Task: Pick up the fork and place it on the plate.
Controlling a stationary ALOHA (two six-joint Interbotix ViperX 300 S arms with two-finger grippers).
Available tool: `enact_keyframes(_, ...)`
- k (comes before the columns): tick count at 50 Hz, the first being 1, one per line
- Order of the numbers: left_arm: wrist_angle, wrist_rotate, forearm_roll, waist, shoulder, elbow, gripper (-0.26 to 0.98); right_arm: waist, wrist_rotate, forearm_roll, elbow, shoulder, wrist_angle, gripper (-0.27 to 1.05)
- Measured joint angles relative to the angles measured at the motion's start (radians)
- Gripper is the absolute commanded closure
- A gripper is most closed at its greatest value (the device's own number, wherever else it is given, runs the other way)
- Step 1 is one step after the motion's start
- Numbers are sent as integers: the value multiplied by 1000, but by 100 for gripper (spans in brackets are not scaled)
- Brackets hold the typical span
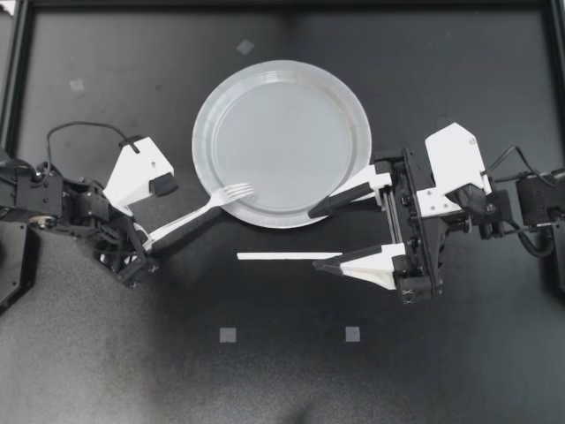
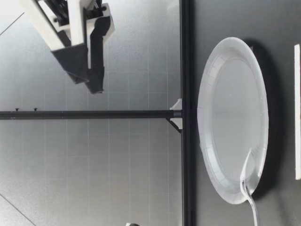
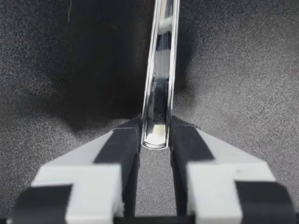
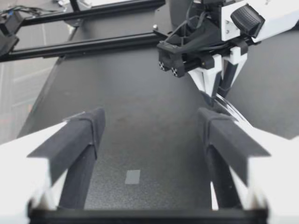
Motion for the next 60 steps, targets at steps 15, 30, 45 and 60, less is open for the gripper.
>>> enact_keyframes(15,-3,-3,0,-2,25,2,66,6,23,0,0,9,-5,5)
enact_keyframes(30,-9,-5,-2,-2,57,-5,65,11,25,2,0,17,-6,5)
enact_keyframes(45,-12,-3,-2,-2,61,-12,32,11,25,0,0,23,-6,5)
enact_keyframes(60,-15,-5,-5,-2,61,-14,10,12,25,0,0,26,-6,5)
